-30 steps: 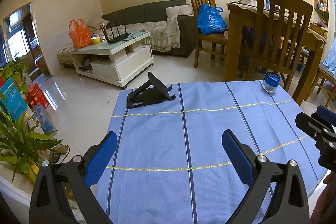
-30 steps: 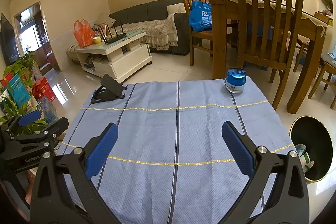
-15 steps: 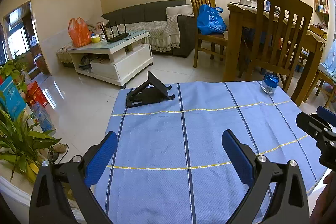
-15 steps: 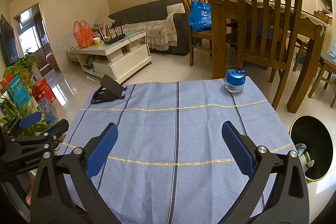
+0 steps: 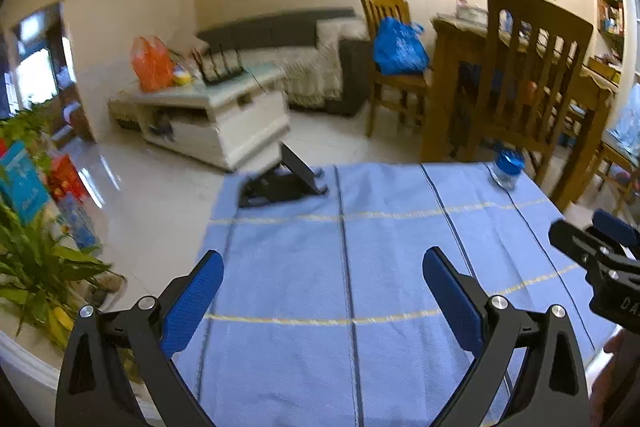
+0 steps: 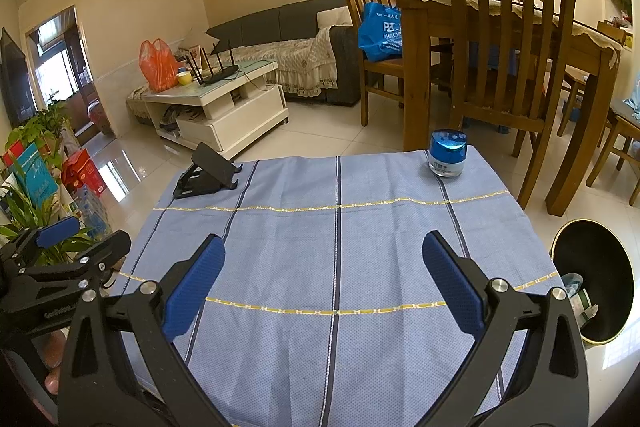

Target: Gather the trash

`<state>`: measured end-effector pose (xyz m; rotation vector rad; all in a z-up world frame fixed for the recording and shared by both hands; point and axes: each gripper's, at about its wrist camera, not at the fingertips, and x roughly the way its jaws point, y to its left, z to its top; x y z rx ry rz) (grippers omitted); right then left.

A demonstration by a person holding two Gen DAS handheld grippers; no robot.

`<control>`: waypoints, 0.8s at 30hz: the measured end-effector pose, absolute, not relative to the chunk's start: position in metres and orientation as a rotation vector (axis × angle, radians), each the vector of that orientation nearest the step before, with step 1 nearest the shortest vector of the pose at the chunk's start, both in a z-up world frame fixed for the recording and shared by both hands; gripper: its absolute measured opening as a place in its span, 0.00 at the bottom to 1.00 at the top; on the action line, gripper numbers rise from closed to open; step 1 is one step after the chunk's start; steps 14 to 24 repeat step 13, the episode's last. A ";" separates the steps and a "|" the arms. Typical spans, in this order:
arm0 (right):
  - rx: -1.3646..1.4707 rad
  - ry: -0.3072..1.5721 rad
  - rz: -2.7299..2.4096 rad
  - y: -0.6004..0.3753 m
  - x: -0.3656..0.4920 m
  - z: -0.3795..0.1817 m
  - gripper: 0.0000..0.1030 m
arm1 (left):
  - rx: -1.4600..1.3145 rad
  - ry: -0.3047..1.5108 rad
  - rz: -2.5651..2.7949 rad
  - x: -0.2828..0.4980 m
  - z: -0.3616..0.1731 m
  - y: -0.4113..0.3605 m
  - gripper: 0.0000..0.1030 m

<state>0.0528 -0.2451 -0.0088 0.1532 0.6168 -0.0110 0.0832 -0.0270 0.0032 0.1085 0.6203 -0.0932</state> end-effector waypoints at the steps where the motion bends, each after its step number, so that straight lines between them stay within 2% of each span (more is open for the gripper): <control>1: 0.153 0.616 -0.012 -0.245 0.052 -0.009 0.95 | 0.115 0.598 -0.069 0.081 0.005 -0.027 0.93; 5: 0.159 0.620 -0.014 -0.247 0.052 -0.008 0.95 | 0.090 0.573 -0.068 0.082 0.013 -0.020 0.94; 12: 0.172 0.628 -0.020 -0.247 0.053 -0.009 0.95 | 0.127 0.700 -0.046 0.104 -0.006 -0.017 0.94; 24: 0.171 0.627 -0.020 -0.247 0.052 -0.009 0.95 | 0.133 0.701 -0.038 0.104 -0.007 -0.017 0.94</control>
